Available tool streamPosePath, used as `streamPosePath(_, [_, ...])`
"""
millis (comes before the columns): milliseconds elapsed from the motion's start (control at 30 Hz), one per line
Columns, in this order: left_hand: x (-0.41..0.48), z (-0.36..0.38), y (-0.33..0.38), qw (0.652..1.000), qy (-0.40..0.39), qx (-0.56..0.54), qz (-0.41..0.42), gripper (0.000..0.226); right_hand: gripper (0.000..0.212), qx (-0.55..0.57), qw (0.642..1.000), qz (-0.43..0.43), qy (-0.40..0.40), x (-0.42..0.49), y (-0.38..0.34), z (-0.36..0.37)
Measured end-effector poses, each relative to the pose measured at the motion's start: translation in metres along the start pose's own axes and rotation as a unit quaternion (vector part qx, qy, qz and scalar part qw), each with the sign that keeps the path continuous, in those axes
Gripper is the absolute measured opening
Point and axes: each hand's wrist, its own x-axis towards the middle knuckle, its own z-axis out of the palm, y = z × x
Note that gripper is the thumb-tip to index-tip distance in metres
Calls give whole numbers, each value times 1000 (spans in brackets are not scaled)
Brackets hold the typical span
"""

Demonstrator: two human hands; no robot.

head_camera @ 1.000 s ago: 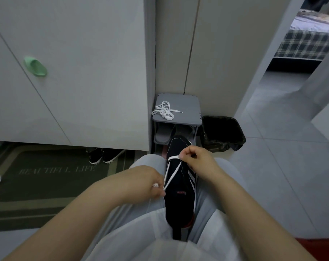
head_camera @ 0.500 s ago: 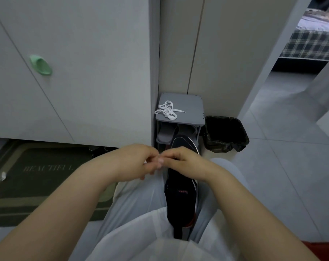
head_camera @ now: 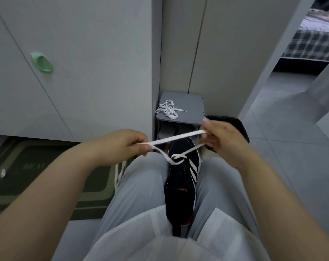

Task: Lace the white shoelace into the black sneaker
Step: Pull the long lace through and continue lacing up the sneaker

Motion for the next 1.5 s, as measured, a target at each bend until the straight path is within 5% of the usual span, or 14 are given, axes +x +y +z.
streamPosePath(133, [-5,-13,0,998,36,56,-3,30,45,-70,993,-53,80,-16,-7,-30])
streamPosePath(267, [-5,-17,15,987,115,-86,70,25,60,-30,985,-78,153,-31,-1,-49])
streamPosePath(433, [14,-11,28,984,149,28,93,14,35,-179,968,-23,173,-41,33,-53])
streamPosePath(533, [22,-2,41,986,102,55,121,12,21,-277,956,-2,94,-43,35,-36])
streamPosePath(667, [35,16,68,982,69,39,174,10,23,-105,990,-89,-20,-37,5,13])
streamPosePath(733, [36,17,72,979,84,12,184,9,25,-106,987,-117,-44,-33,-5,24])
streamPosePath(900, [25,18,43,982,103,-77,141,3,21,-111,985,-126,42,-35,-2,11])
streamPosePath(1067, [10,42,-13,992,88,-85,-21,9,37,105,979,-128,116,-43,1,1])
streamPosePath(1133, [5,50,-30,964,171,-185,-90,13,42,95,985,-123,71,-49,-4,-2])
streamPosePath(1200, [2,52,-36,890,251,-355,-140,18,37,-78,996,-37,9,-52,2,-4])
streamPosePath(1267, [-1,45,-32,790,293,-522,-132,18,27,-316,946,67,-27,-52,23,-6])
streamPosePath(1333, [-5,33,-24,756,316,-563,-103,16,28,-461,878,126,-15,-50,42,-8])
streamPosePath(1433, [-12,21,-5,860,332,-381,-65,17,25,-494,863,100,27,-47,43,-4])
streamPosePath(1500, [-12,20,11,914,285,-287,-17,15,33,-449,893,21,28,-42,34,9])
